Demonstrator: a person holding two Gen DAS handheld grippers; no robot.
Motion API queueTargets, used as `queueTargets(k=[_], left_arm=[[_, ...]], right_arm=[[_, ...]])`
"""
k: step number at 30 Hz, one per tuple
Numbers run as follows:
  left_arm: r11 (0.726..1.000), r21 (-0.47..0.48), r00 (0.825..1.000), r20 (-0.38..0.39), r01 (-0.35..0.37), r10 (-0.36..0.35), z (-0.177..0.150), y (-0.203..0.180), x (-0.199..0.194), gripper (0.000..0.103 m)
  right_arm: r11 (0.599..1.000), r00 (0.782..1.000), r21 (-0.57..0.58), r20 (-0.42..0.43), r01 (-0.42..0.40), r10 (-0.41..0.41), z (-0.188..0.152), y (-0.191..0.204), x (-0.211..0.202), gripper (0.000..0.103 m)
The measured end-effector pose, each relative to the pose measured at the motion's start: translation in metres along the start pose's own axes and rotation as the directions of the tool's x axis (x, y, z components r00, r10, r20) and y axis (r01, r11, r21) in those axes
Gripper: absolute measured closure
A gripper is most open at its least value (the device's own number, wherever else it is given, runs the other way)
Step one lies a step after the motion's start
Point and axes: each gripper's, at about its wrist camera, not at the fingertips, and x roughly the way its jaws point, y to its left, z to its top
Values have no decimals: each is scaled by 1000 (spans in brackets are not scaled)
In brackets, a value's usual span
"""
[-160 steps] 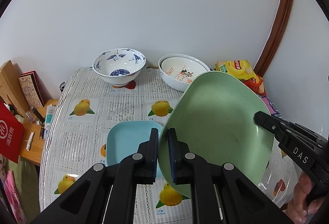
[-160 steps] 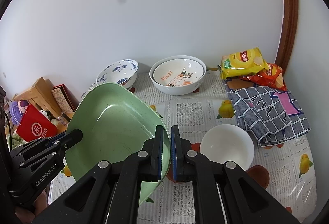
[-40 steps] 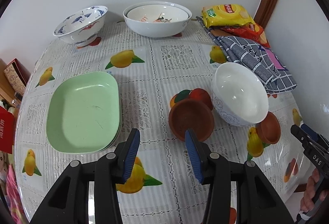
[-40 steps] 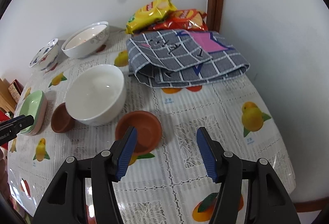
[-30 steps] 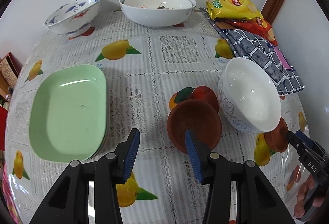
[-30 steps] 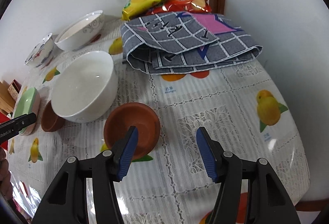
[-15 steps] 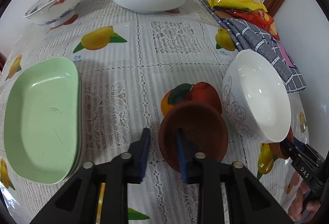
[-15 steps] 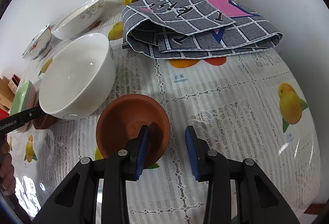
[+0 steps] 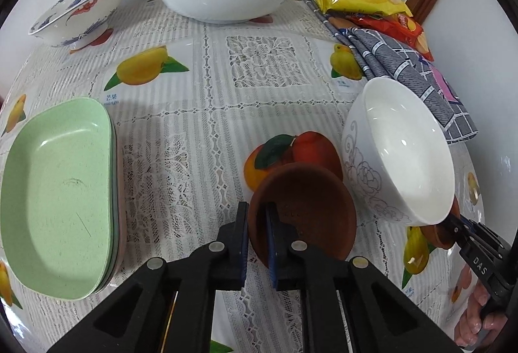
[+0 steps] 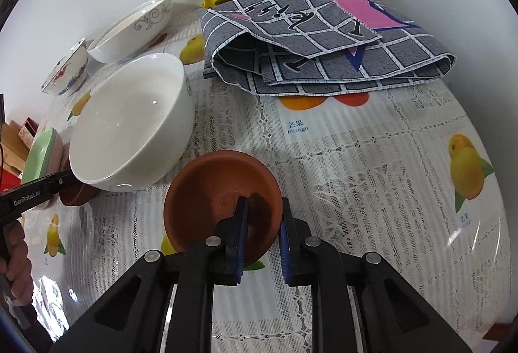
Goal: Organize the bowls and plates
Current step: 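Lift both brown bowls, moving the right tool's bowl toward the small white bowl, then lower the right tool's brown bowl into the white bowl and open it while the left tool holds its bowl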
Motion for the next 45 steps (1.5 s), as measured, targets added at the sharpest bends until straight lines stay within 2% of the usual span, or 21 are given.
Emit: queueTargets(k=[4, 16, 33, 45], left_arm=[[1000, 7, 1000, 12, 14, -14, 0, -1, -3, 95], [999, 38, 998, 60, 30, -32, -7, -5, -35, 95], [999, 42, 985, 166, 30, -37, -13, -4, -110, 95], [999, 38, 972, 233, 21, -29, -10, 7, -148, 95]], right_arm=[[999, 1000, 25, 17, -21, 20, 2, 0, -3, 94], [1000, 998, -4, 70, -9, 9, -4, 11, -29, 95], [1000, 981, 31, 192, -5, -1, 5, 17, -108, 95], [1000, 968, 20, 252, -11, 5, 16, 33, -140, 95]])
